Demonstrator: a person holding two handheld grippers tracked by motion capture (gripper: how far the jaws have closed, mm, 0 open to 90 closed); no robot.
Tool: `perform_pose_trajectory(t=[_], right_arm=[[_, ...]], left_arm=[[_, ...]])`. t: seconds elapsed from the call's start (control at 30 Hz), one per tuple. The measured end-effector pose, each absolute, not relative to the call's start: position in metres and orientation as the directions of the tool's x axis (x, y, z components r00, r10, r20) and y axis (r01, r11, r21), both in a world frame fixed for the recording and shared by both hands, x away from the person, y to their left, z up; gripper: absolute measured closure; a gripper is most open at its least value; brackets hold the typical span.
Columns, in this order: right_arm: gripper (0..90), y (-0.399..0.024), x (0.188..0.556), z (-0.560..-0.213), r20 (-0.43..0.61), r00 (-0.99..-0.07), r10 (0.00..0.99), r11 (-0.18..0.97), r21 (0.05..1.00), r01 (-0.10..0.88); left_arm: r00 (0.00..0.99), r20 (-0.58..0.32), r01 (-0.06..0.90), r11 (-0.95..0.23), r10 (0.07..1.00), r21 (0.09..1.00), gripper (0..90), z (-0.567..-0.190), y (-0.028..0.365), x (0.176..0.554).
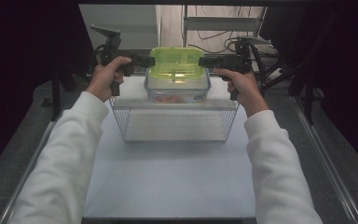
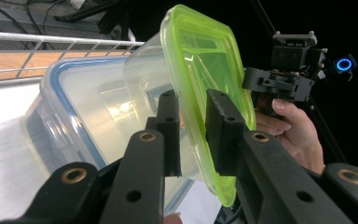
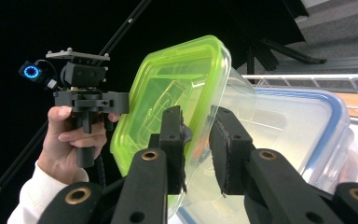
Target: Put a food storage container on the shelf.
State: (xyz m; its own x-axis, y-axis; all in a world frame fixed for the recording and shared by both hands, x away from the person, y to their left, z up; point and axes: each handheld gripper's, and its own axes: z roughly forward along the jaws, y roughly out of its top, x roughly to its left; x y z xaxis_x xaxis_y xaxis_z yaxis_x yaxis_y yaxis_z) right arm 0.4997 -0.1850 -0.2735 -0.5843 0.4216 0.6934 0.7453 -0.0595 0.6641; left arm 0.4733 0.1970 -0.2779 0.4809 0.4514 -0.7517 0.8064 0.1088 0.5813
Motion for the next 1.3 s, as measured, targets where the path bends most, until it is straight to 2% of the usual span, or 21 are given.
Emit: perform_pose_trajectory(t=[0.3, 0.47, 0.63, 0.77, 1.13, 1.3], right_arm=[[68.4, -0.185, 0.505, -0.279, 0.716, -0.551, 0.428, -0.081, 0.638, 0.766], [65.6, -0.182, 0.504, -0.279, 0.700, -0.559, 0.444, -0.076, 0.651, 0.755], [55.1, -0.185, 0.501, -0.275, 0.676, -0.565, 0.473, -0.082, 0.672, 0.736], [50.0, -0.189, 0.497, -0.271, 0.662, -0.577, 0.479, -0.097, 0.693, 0.714], [40.8, -0.196, 0.477, -0.259, 0.606, -0.633, 0.482, -0.044, 0.738, 0.673], [37.6, -0.208, 0.458, -0.260, 0.601, -0.659, 0.451, -0.049, 0.754, 0.655]], left_arm=[[0.478, -0.747, 0.807, 0.106, 0.463, 0.582, 68.7, -0.284, 0.192, 0.478], [0.484, -0.726, 0.801, 0.087, 0.489, 0.593, 57.0, -0.285, 0.188, 0.479], [0.482, -0.715, 0.788, 0.107, 0.506, 0.606, 39.9, -0.283, 0.188, 0.479], [0.489, -0.696, 0.773, 0.108, 0.525, 0.625, 33.5, -0.281, 0.191, 0.477], [0.555, -0.626, 0.717, 0.066, 0.549, 0.694, 30.6, -0.270, 0.199, 0.450], [0.583, -0.581, 0.681, 0.048, 0.568, 0.731, 29.8, -0.274, 0.207, 0.422]])
